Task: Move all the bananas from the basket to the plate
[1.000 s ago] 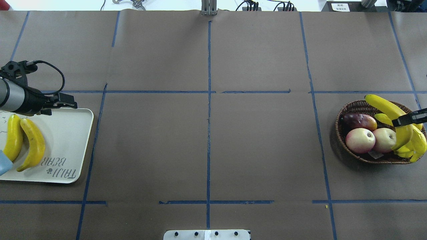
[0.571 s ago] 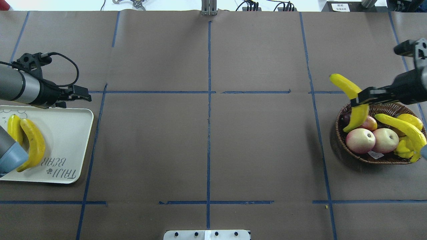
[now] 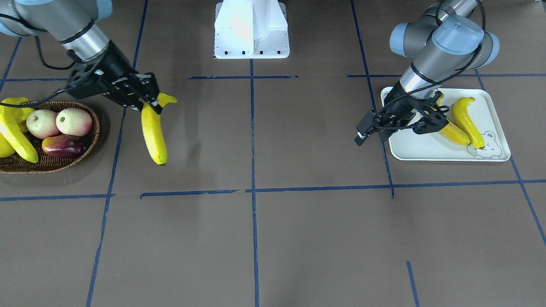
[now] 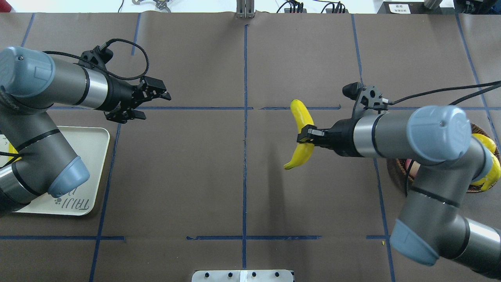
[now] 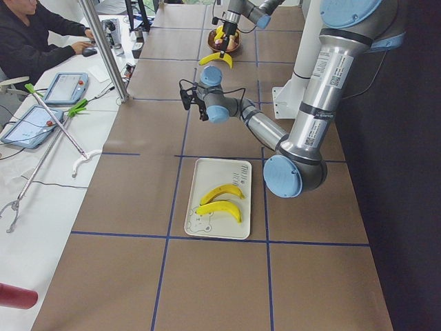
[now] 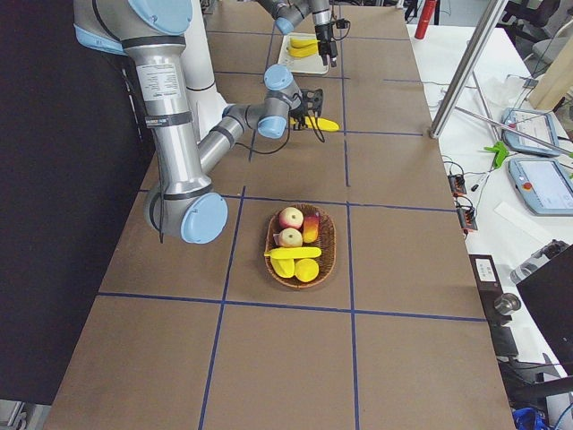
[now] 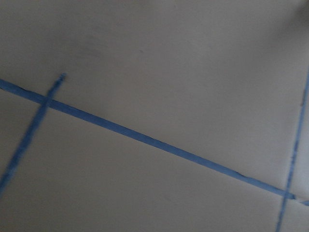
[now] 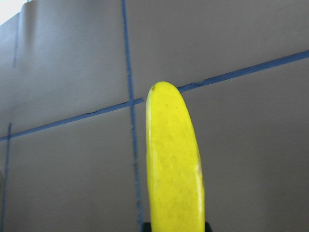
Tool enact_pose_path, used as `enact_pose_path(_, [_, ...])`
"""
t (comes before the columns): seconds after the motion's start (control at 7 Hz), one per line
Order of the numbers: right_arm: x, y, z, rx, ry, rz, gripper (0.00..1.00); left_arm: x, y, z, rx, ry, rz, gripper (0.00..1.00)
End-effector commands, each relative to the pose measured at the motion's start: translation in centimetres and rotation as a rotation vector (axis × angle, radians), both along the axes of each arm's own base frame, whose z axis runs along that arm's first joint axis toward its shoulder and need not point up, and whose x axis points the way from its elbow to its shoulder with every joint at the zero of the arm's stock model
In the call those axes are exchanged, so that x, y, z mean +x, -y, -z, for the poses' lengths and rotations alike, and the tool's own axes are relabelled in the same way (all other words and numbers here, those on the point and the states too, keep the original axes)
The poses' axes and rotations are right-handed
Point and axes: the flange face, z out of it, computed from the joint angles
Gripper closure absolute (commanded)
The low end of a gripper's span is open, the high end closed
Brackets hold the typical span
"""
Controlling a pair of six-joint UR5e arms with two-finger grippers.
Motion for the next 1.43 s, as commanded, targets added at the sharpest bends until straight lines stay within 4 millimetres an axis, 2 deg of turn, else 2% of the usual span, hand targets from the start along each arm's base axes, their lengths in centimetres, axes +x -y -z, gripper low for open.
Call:
enact_pose_path(0.0, [-5.1, -5.9, 4.0, 0.045, 0.141, -0.044, 0.98, 1.5, -2.3, 5.7, -0.096, -0.255, 0.005, 0.0])
enact_pose_path(0.14, [-6.8, -6.7, 5.4, 0.056, 0.157, -0.034, 0.98, 3.7, -3.7, 9.2, -0.087, -0.294, -0.04, 0.0])
enact_pose_path(0.29, [-8.3, -6.7, 6.6, 0.059, 0.171, -0.028, 0.98, 5.6, -5.2, 10.7, -0.095, -0.314, -0.079, 0.0])
enact_pose_path(0.43, [-8.3, -6.8, 6.6, 0.061, 0.17, -0.026, 0.98, 5.9, -5.2, 12.2, -0.13, -0.341, -0.076, 0.0])
enact_pose_path(0.86, [-8.0, -6.8, 7.0, 0.066, 0.18, -0.029, 0.98, 7.0, -5.7, 11.3, -0.139, -0.323, -0.091, 0.01])
enact_pose_path(1.14, [-7.4, -7.0, 7.7, 0.074, 0.196, -0.029, 0.98, 9.0, -6.1, 10.4, -0.159, -0.303, -0.11, 0.01])
enact_pose_path(1.29, [-7.2, -7.1, 7.9, 0.078, 0.211, -0.029, 0.98, 9.4, -6.5, 10.4, -0.159, -0.302, -0.117, 0.01])
